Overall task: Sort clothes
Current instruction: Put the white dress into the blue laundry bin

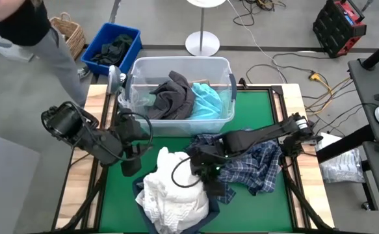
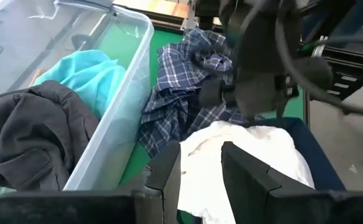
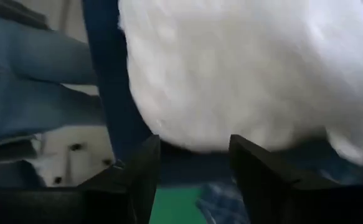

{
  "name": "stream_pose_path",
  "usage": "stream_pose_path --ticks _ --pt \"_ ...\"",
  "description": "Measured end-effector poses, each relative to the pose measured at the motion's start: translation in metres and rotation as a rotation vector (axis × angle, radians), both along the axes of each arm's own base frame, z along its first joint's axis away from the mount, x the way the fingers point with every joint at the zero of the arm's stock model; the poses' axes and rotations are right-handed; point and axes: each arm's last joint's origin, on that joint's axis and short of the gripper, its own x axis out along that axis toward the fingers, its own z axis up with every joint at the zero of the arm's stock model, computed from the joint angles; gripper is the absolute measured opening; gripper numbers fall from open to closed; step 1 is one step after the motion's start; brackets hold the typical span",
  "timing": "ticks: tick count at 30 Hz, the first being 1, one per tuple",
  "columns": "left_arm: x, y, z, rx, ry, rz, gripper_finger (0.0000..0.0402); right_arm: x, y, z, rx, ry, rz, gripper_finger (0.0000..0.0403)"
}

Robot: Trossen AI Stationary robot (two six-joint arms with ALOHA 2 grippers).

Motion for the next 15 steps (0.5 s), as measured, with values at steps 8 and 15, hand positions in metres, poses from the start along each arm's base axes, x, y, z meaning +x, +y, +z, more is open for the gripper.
stream_pose_path --ticks 8,15 --pt "-0.003 0.002 0.002 0.012 -0.018 0.017 0.0096 -0.010 -0.002 0.045 -0.369 -0.171 -0.155 0.0151" --pt "-0.005 0.008 0.006 0.136 -0.080 0.109 0.0096 0.021 0.013 0.032 -0.326 -0.478 -0.179 0.0042"
